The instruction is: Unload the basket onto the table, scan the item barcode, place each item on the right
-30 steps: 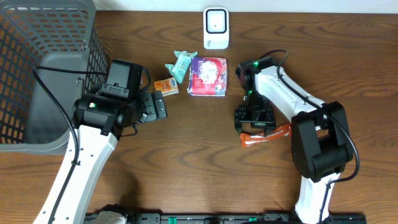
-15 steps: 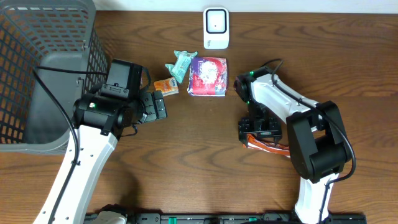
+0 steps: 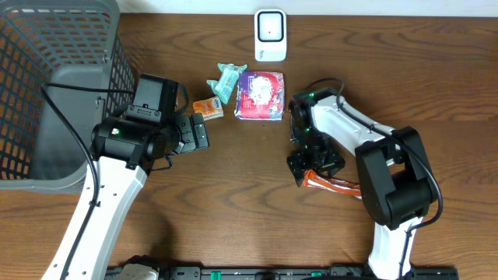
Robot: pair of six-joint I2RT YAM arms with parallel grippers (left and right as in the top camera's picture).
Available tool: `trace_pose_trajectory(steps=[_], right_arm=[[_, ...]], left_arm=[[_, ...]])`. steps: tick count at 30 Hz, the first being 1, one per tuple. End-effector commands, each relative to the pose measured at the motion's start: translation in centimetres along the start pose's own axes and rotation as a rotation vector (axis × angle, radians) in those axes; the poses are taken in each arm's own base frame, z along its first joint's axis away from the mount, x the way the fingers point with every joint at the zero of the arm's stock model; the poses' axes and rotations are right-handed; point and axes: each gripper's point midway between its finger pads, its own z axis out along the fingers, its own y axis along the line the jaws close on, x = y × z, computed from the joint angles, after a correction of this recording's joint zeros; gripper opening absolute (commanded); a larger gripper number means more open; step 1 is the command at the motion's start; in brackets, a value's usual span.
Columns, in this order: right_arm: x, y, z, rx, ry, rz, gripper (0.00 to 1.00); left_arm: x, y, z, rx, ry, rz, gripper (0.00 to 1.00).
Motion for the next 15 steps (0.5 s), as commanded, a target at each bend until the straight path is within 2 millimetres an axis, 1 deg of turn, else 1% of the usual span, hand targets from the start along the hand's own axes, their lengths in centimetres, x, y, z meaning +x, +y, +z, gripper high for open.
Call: trace_pose_trajectory(steps=[1,2,3,4,5,7,8,10,12,14,15], right_arm=[[0.3,0.3,1.3,-0.007,0.004,-0.123,0.76],[0.3,0.0,1.6,0.010,0.003,-0.124,0.59],[0.3,-0.2,1.6,0.019,0.003,-0.122,0.44],[0.3,-0.2,1.6,0.018,0.003,-0.122,0.34],[0.2,-0.2,1.5,0.017,0.001,-0.120,0.27],[0.0,-0.2,1.1,0.017,-0.007,-0.091,0.05],[-0.3,-0.1,0.7,0.016,-0.017,-0.072,0.01],[-1.0,-0.2,-0.2,0.012,-0.041,-0.039,0.01],[-2.2,-0.4,-2.1,0.009,-0.087,-0.004,0.01],[-3.4,-1.8,-4.4,0.070,-0.140,0.065,0.01],[-3.9,-3.1,-5.9,0.131,-0.173,0.124,0.01]], left_arm=[[0.0,0.1,0.1,-0.008,0.003,0.008,0.98],[0.0,0.1,0.1,-0.008,0.003,0.008,0.98],[0.0,0.1,0.1,-0.008,0.003,0.008,0.98],[0.0,0.1,0.1,-0.008,0.003,0.008,0.98],[0.0,0.1,0.1,-0.008,0.003,0.008,0.98],[0.0,0.1,0.1,-0.008,0.003,0.008,0.98],[0.0,0.1,0.1,-0.008,0.003,0.008,0.98],[0.0,0.1,0.1,-0.008,0.003,0.008,0.98],[0.0,0.1,0.1,-0.008,0.003,0.008,0.98],[0.0,0.1,0.1,-0.008,0.003,0.008,0.98],[0.0,0.1,0.1,-0.008,0.003,0.008,0.98]])
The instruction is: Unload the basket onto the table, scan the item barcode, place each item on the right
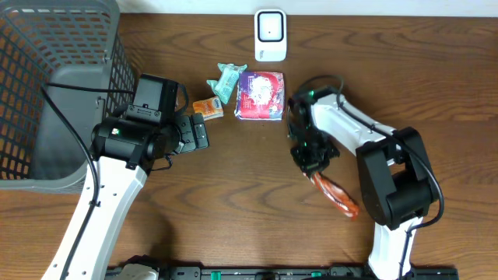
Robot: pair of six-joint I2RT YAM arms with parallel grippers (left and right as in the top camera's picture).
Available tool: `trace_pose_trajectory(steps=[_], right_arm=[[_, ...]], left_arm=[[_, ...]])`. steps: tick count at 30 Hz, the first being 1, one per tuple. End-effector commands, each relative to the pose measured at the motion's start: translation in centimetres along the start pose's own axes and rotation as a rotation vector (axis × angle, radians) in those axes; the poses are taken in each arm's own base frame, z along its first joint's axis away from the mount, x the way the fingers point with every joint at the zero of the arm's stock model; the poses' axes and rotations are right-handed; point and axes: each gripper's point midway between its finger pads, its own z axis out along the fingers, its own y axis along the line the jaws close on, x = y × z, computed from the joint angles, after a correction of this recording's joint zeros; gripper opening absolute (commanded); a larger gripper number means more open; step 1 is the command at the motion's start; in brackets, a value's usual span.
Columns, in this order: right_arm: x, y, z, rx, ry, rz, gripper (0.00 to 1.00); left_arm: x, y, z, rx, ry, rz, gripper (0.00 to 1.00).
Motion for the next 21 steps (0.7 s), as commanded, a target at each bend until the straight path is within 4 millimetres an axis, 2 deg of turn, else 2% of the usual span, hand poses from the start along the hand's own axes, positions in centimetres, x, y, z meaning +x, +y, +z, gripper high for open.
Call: trace_pose_trajectory(steps=[1,2,4,6,9,13,18,19,21], right_arm=[[-3.0,-4.1,-5.1,0.175,-0.147,0.197,0.01],[-3.5,-6.2,-7.5,0.273,-0.200,0.278,0.01],[-4.2,-8.6,-10.8,0.392,-0.294,0.382,0.01],[-4.9,-10.2,-12.7,0.471,-0.373,0.454,0.02],[-6.0,-12.1,-14.1,0.559,-0.495,0.595,0.02],[-8.1,-11.9,-13.1,0.485,-0.618,0.771,0.02],[-10.2,-10.1,-9.9,0.383,-0.688,0.842,0.01],[-10.5,-9.5,-9.0,0.361,-0.690,0.832,0.04],[-10.8,-8.6,-8.0,0.330,-0.685,0.815,0.17]], left_arm=[[0.0,0.1,0.1,-0.008,0.002,0.008,0.98],[0.0,0.1,0.1,-0.008,0.003,0.008,0.98],[0.0,0.1,0.1,-0.008,0.002,0.008,0.98],[0.0,0.1,0.1,-0.008,0.003,0.008,0.98],[0.0,0.1,0.1,-0.008,0.003,0.008,0.98],[0.0,0.1,0.1,-0.008,0.003,0.008,0.98],[0.0,0.1,0.1,-0.008,0.003,0.008,0.98],[0.0,0.1,0.1,-0.008,0.002,0.008,0.98],[0.0,0.1,0.1,-0.008,0.003,0.008,0.98]])
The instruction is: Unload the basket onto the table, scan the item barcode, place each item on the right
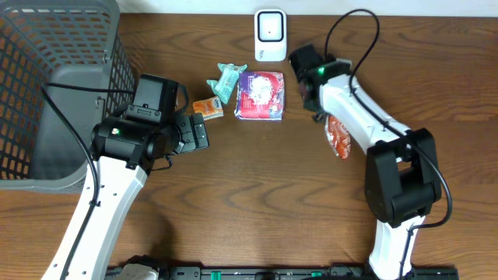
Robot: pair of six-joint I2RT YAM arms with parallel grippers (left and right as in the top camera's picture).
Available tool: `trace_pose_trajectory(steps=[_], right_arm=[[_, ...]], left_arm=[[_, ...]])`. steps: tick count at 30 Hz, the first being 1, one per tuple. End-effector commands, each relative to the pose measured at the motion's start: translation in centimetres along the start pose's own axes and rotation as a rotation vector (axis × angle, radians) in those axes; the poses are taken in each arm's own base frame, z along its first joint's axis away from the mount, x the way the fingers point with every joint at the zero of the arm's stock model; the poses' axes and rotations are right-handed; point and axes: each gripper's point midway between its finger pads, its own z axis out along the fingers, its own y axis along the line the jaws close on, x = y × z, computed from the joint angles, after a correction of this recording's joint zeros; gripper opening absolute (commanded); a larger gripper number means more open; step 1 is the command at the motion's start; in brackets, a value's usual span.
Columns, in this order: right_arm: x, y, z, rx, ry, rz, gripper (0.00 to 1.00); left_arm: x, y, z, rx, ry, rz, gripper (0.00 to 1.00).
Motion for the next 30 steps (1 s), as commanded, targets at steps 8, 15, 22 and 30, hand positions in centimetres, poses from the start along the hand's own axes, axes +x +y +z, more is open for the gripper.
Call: trace_pose_trajectory(steps=[8,15,22,30], right_arm=[[0.2,1.2,-3.5,-0.051,0.014,-0.094,0.82],[-3.4,-0.9,-8.6,-0.177,0.076,-0.280,0.97],[3.4,-2.0,-7.9,-0.381,0.369,-0.693,0.99],[9.0,-2.7,-2.3,-0.432,0.494,-0.775,0.85]], left_arm=[[0.1,0.1,0.1,-0.008,0.003,0.008,0.98],[0.0,0.1,0.1,-0.008,0.002,0.008,0.98],[0.0,0.1,0.1,-0.008,0.003,0.008,0.98],[0.0,0.1,0.1,-0.008,0.002,0.008,0.98]])
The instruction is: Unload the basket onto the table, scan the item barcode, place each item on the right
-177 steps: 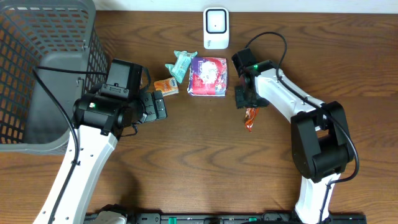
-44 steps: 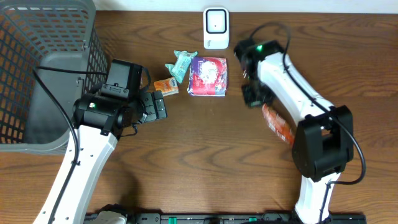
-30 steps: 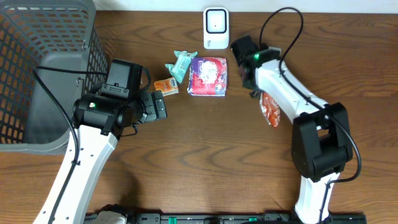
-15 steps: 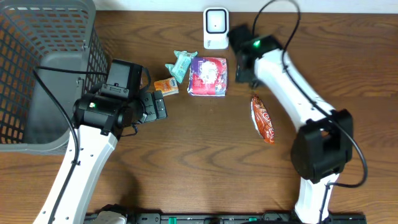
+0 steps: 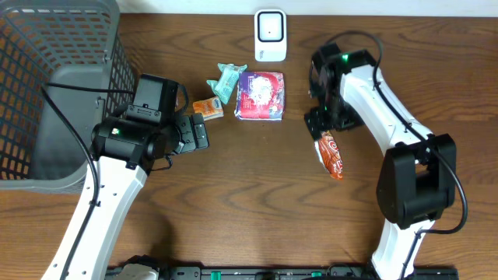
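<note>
The white barcode scanner (image 5: 270, 35) stands at the far edge of the table. My right gripper (image 5: 320, 126) is to the right of and nearer than the scanner, shut on the top end of an orange-red snack packet (image 5: 330, 155). The packet trails toward the front from the fingers. My left gripper (image 5: 196, 131) rests over the table at centre-left, fingers apart and empty, next to a small orange packet (image 5: 207, 107).
A purple-and-white pouch (image 5: 261, 95) and a teal wrapper (image 5: 227, 78) lie just in front of the scanner. A grey mesh basket (image 5: 47, 93) fills the far left corner. Cables loop above the right arm.
My right gripper was close beside the scanner's right side; now it is further right and nearer the front, still holding the orange-red packet. The left arm has not moved.
My right gripper was first down on the orange-red packet at centre-right of the table. Then it held the packet hanging below it. Later it was up next to the scanner, and now it holds the packet a little away from it. The left arm stayed still throughout.
</note>
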Robot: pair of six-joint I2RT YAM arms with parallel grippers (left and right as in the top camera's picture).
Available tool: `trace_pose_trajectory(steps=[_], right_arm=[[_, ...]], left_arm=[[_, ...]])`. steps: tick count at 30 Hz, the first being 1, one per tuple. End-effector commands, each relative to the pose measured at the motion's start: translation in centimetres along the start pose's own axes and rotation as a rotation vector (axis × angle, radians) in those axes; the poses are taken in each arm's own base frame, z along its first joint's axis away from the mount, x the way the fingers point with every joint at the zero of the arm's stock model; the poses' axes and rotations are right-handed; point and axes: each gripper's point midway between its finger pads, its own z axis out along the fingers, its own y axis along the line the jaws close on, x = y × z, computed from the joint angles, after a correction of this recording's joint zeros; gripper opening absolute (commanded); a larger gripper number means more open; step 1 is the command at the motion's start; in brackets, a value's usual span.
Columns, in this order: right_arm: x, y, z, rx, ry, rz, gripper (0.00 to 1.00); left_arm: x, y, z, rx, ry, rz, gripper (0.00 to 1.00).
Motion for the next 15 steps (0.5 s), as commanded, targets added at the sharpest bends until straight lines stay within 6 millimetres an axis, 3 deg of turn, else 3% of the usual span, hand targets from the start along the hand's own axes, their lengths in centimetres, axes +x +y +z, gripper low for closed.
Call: trace_pose_trajectory(steps=[1,4,5,10,12,14,15], right_arm=[[1.4,0.4,2.9,-0.108,0.037,-0.114,0.85],[2.0,0.2,4.3,-0.169,0.041,-0.098,0.85],[2.2,0.1,4.7,-0.185,0.043,-0.084,0.79],[2.6,1.2,5.6,-0.320,0.023,-0.127,0.72],[2.6,1.7,5.7,-0.353,0.015,-0.124,0.64],[2.4,2.3,5.5,-0.388,0.003,-0.124,0.46],[2.4,2.4,5.5,-0.396,0.001,-0.125,0.44]], left_arm=[[0.0,0.2,0.1,-0.008,0.002,0.008,0.98],[0.0,0.1,0.1,-0.008,0.002,0.008,0.98],[0.0,0.1,0.1,-0.008,0.002,0.008,0.98],[0.0,0.1,0.1,-0.008,0.002,0.008,0.98],[0.0,0.1,0.1,-0.008,0.002,0.008,0.98],[0.0,0.1,0.1,-0.008,0.002,0.008,0.98],[0.0,0.1,0.1,-0.008,0.002,0.008,0.98]])
